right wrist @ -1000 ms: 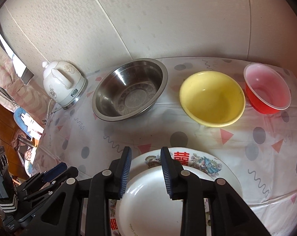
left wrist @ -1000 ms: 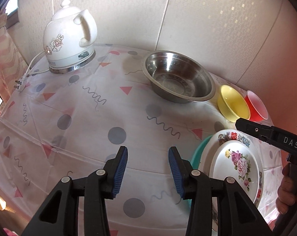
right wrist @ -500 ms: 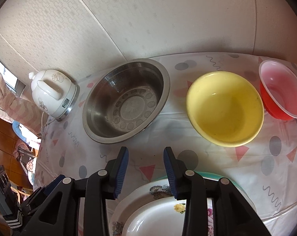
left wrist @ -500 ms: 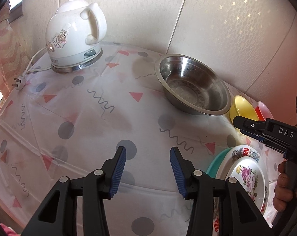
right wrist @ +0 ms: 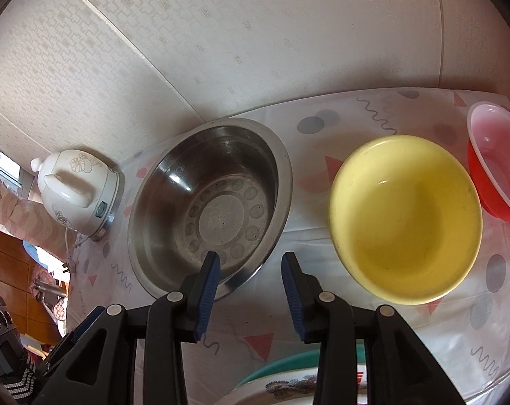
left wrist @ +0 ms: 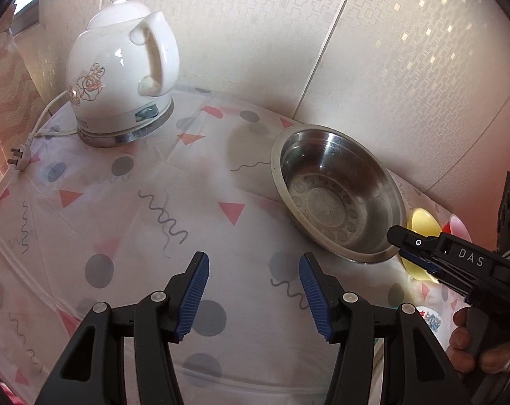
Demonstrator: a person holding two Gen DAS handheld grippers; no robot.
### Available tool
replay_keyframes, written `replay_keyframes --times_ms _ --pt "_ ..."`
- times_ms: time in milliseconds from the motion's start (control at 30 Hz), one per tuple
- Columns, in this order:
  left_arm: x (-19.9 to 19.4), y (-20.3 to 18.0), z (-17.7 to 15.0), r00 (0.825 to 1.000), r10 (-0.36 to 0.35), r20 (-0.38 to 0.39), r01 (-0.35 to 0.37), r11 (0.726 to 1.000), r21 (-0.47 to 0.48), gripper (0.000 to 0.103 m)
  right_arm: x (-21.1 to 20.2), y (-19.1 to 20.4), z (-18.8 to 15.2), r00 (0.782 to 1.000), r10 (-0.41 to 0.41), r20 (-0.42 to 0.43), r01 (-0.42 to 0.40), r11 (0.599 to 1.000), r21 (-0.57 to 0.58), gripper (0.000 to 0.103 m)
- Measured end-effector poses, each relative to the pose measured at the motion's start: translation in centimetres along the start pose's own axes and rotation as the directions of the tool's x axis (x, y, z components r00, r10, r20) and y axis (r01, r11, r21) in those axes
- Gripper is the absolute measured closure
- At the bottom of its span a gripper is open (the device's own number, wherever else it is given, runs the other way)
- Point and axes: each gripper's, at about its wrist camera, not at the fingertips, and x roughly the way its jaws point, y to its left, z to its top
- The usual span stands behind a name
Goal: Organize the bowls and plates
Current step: 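Move the right tool to the steel bowl and grasp its rim, then slide the steel bowl with the right tool toward the plate stack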
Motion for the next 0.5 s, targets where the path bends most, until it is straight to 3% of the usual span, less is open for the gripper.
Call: replay_keyframes --times_ms 233,300,433,500 --pt "3.1 -1.8 2.3 0.999 -0.035 -0.02 0.035 0.999 0.012 0.047 2.4 -0.6 1.2 1.0 -0.008 -0.02 0.009 0.999 0.031 0.065" --pt "4.1 -2.2 2.5 0.999 -0.044 -0.033 0.045 0.998 0.034 0.048 3.0 -0.4 1.2 0.999 -0.013 -0.033 0.014 1.0 0.015 0.071" --pt "4.6 -2.8 2.2 0.995 -0.096 -0.033 0.098 0.993 0.067 0.067 3.7 0.3 1.0 0.999 -0.009 -0.046 0.007 0.999 -0.036 0.079" --pt "4.2 -3.2 1.8 0.995 -0.094 -0.019 0.096 0.99 0.101 0.069 3.6 0.8 0.8 0.999 -0.027 -0.04 0.024 0.997 -0.066 0.079"
